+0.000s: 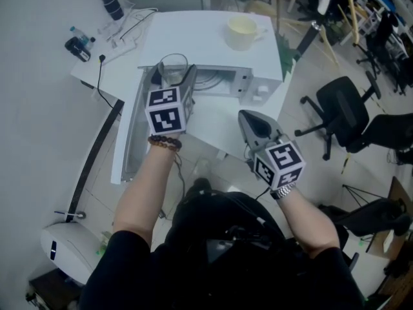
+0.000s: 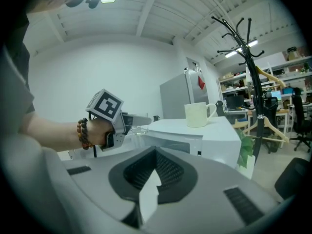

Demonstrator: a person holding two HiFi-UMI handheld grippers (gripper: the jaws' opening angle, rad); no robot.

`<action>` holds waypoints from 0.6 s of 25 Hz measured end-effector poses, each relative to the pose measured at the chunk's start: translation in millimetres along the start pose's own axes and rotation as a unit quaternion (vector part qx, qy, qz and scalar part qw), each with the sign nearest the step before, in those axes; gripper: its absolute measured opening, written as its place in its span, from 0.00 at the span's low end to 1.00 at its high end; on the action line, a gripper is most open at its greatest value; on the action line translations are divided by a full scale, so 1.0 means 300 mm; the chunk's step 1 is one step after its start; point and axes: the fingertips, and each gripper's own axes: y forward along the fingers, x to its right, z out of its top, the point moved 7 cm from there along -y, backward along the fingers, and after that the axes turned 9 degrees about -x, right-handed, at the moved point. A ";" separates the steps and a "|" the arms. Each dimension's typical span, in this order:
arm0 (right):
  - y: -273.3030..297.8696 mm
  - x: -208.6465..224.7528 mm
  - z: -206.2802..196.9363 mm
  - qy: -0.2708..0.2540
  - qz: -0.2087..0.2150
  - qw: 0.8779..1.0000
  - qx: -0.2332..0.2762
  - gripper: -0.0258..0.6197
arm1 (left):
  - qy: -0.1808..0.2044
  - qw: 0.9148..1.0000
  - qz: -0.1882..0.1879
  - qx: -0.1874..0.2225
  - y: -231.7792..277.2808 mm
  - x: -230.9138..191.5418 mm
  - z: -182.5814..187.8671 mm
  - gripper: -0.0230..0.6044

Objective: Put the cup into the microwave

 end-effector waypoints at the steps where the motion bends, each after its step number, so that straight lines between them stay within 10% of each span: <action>1: -0.007 -0.004 -0.004 -0.001 0.001 1.000 -0.001 0.06 | -0.001 1.000 0.000 -0.001 -0.008 0.003 -0.012 0.59; 15: -0.035 -0.058 -0.053 -0.004 0.011 1.000 -0.009 0.06 | -0.004 1.000 0.001 -0.010 -0.057 0.026 -0.181 0.59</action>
